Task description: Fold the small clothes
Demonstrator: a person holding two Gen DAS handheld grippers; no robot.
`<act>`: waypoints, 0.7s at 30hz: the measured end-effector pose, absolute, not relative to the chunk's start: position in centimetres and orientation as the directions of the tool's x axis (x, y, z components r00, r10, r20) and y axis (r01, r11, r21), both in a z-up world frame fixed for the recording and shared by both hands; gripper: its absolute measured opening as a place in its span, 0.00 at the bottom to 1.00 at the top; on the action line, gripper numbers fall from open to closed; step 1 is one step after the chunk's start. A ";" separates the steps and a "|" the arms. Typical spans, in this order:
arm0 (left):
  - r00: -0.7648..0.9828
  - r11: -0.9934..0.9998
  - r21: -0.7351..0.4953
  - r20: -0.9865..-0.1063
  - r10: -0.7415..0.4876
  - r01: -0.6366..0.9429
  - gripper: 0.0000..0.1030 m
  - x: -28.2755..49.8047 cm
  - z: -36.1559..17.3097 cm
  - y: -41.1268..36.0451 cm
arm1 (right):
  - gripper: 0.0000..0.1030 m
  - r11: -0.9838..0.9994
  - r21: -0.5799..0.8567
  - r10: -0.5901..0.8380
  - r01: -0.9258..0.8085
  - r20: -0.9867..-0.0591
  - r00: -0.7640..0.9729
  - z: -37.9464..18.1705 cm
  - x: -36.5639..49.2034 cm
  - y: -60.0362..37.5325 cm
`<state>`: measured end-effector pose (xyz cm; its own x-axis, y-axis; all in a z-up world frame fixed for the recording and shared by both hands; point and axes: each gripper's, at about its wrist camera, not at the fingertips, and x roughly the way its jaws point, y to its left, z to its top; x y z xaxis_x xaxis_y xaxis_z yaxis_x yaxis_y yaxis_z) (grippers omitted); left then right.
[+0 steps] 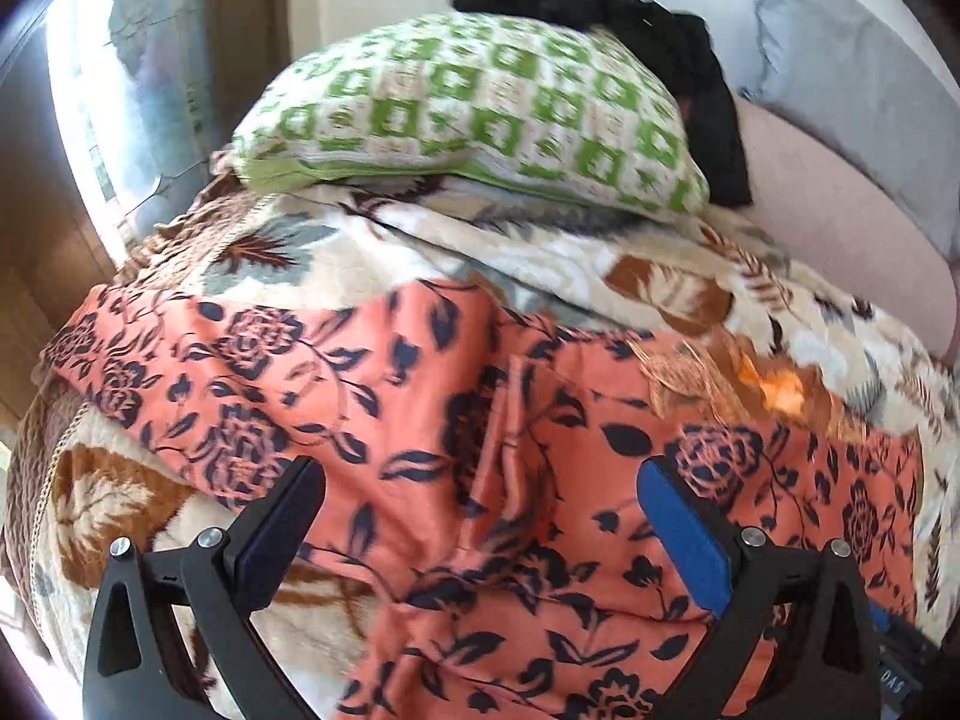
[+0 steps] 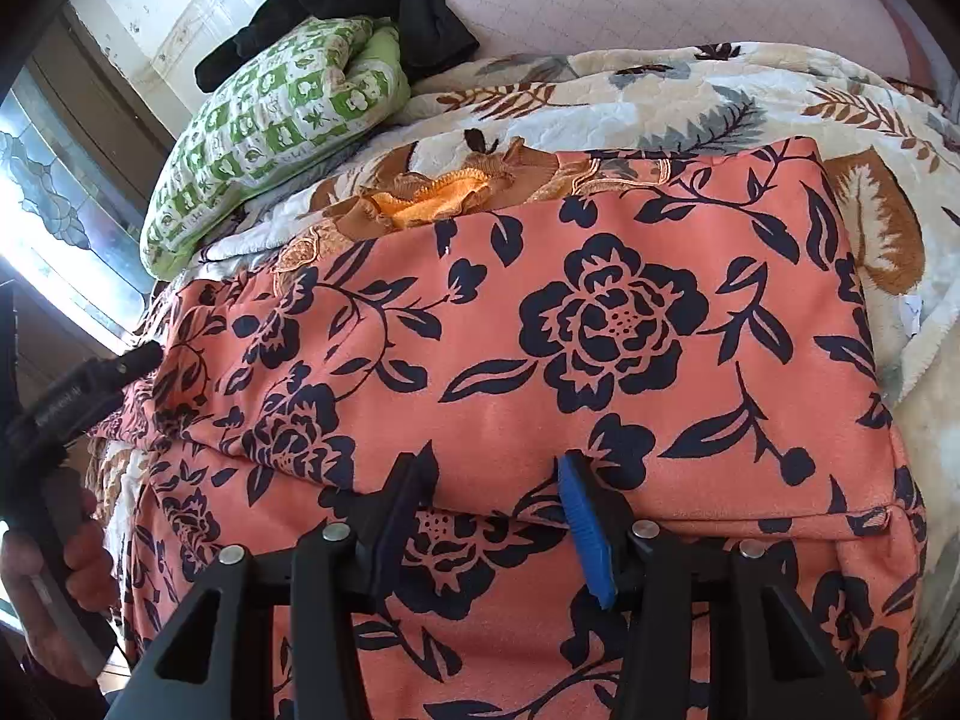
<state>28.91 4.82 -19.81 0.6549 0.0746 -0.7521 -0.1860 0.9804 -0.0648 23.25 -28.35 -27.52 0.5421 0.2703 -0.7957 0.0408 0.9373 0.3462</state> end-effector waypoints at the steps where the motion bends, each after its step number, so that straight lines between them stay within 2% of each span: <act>1: 0.666 0.968 -0.068 -0.738 0.113 -0.240 1.00 28.9 -19.3 6.7 | 0.52 0.941 0.337 0.264 0.037 -0.797 0.543 -27.5 23.2 -28.2; 5: 0.647 0.869 -0.077 -0.699 0.303 -0.490 1.00 27.9 -18.3 15.3 | 0.54 0.963 0.269 0.224 -0.001 -0.800 0.556 -27.5 22.9 -27.2; 9: 0.575 0.738 -0.141 -0.727 0.375 -0.660 1.00 26.7 -19.8 24.2 | 0.56 0.971 0.240 0.206 -0.014 -0.800 0.563 -27.5 22.8 -26.7; 11: 0.548 0.694 -0.173 -0.753 0.365 -0.699 1.00 25.9 -20.9 28.0 | 0.56 0.970 0.243 0.208 -0.013 -0.800 0.563 -27.4 22.8 -26.8; 17: 0.566 0.571 -0.370 -0.798 0.209 -0.733 1.00 24.7 -24.7 37.4 | 0.58 0.969 0.248 0.213 -0.014 -0.799 0.563 -27.5 22.9 -26.8; 21: 0.643 0.603 -0.434 -0.745 0.178 -0.670 0.99 25.9 -25.2 39.8 | 0.58 0.969 0.248 0.215 -0.018 -0.795 0.567 -27.5 22.9 -26.8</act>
<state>25.86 39.84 -25.22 0.6428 0.1783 -0.7450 -0.6699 0.6026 -0.4338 22.86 -26.75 -27.51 0.5670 0.2146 -0.7953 -0.0184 0.9685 0.2482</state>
